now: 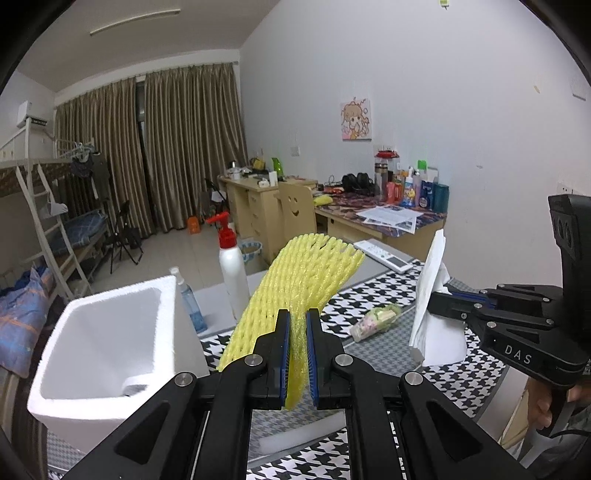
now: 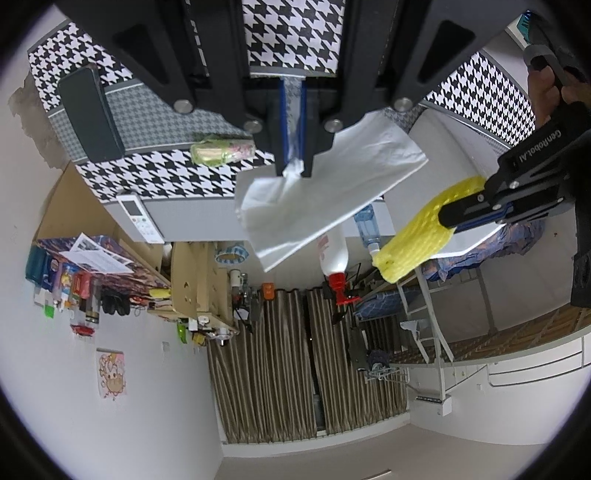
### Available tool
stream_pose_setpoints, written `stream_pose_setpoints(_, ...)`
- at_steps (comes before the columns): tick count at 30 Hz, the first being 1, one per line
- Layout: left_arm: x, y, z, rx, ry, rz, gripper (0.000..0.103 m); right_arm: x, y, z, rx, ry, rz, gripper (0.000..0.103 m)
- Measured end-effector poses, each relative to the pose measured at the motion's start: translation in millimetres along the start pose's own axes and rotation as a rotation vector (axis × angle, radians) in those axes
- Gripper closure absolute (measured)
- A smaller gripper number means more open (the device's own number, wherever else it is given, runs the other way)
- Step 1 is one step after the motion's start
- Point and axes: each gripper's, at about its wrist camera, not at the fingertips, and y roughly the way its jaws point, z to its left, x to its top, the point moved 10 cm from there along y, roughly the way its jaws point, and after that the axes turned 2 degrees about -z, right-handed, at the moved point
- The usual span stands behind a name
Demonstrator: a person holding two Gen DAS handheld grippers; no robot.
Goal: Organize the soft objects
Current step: 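Lift the foam net with the left tool while the right tool lifts the tissue toward the foam box, then lower the left tool over the foam box and open it to drop the net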
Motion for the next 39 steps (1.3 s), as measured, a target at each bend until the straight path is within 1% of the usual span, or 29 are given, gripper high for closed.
stream_pose_setpoints(16, 17.2, -11.3, 16.8, 0.036, -0.015, -0.056, 0.094, 20.2, -2.0, 19.0, 0.023, -0.038, -0.036, 0.095)
stream_pose_setpoints(29, 23.8, -21.1, 36.3, 0.068, -0.026, -0.085, 0.094, 31.6, 6.4, 41.2, 0.046, -0.061, -0.041, 0.096)
stream_pose_setpoints(39, 27.2, -29.5, 64.8, 0.128, -0.044, -0.099, 0.094, 41.0, 11.3, 65.3, 0.079, -0.080, -0.050, 0.095)
